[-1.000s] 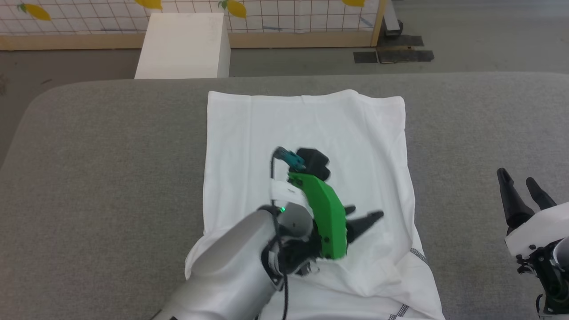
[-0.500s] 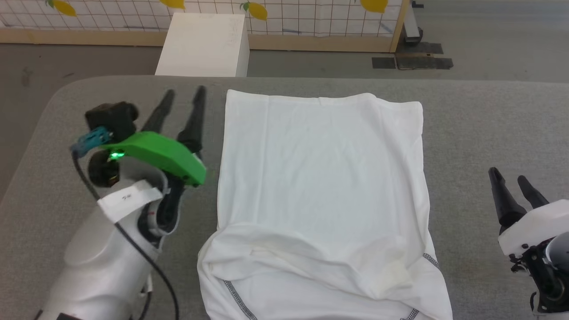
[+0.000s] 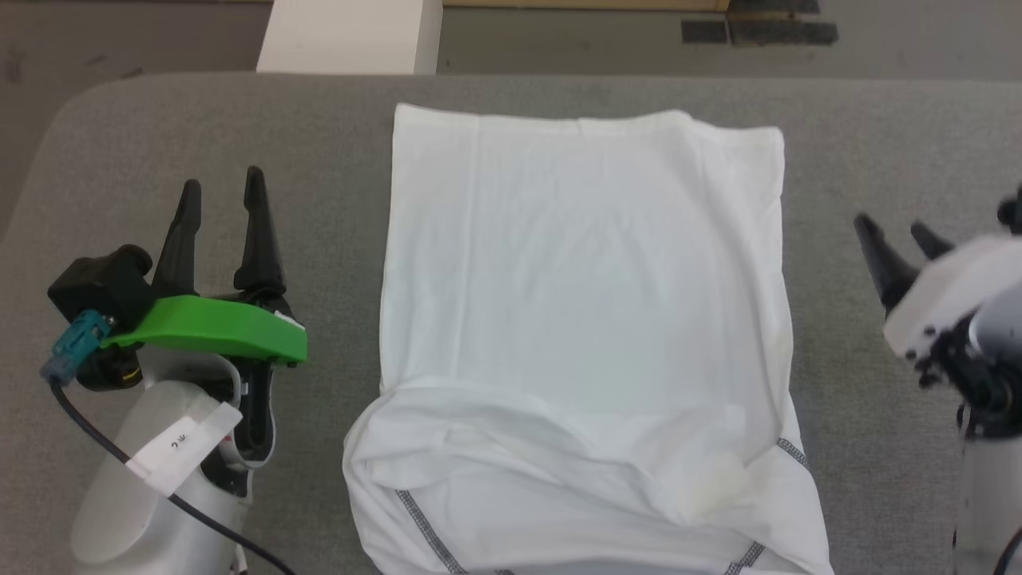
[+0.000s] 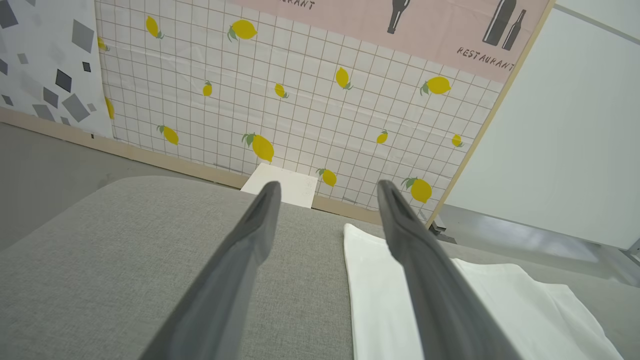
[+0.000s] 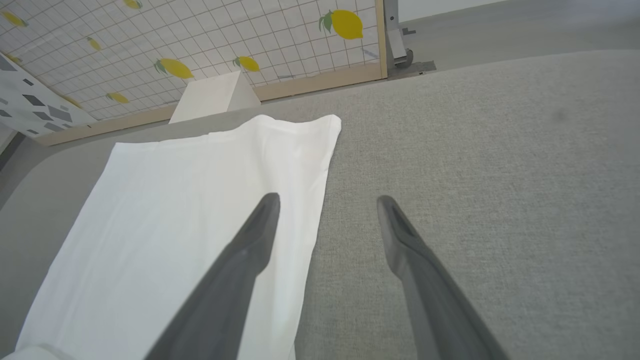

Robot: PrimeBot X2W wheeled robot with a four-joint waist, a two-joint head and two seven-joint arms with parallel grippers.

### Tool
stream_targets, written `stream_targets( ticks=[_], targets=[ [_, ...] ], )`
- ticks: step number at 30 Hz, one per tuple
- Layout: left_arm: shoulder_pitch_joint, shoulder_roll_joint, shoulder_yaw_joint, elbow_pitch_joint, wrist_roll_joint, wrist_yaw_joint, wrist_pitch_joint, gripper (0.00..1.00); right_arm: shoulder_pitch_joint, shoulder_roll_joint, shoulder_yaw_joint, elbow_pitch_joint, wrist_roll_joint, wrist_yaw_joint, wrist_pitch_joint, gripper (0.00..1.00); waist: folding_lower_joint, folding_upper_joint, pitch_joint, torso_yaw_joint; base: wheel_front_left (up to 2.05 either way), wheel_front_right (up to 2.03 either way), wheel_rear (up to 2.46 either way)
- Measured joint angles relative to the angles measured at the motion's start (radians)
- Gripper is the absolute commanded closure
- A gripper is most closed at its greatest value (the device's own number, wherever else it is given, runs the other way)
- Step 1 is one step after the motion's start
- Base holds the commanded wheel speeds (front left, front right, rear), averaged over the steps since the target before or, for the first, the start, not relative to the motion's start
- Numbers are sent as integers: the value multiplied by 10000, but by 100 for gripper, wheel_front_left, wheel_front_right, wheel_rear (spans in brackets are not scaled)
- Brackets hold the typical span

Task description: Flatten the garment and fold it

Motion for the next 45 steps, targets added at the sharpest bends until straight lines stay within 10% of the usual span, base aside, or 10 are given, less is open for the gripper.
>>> stream_targets(
  ticks=[13,29,30,31,32,45],
  targets=[
    [-644,-1611,742,-681,1308,-878,0,0,-5152,-1383,844,2535,-2322,0,3231,0,1,0,2258,615,0,0,0],
    [-821,-2638,1641,-380,2209,-1825,0,0,-6654,-1929,1444,3649,-3745,-2,4334,0,1,0,4016,1927,0,0,0],
    [-820,-2663,1682,-330,2238,-1864,0,0,-6714,-1937,1423,3649,-3716,-2,4544,15,1,0,4043,1957,0,0,0],
    [-819,-2694,1718,-274,2255,-1894,0,0,-6745,-1931,1406,3639,-3701,-2,4667,79,1,0,4048,1961,0,0,0],
    [-819,-2725,1743,-238,2276,-1919,0,0,-6751,-1923,1402,3622,-3689,-2,4725,100,1,0,4042,1954,0,0,0],
    [-1674,-2796,1689,777,2180,-2203,851,0,-6419,-1630,1266,3382,-3241,2,3898,100,1,0,3461,1436,0,0,0]
  ],
)
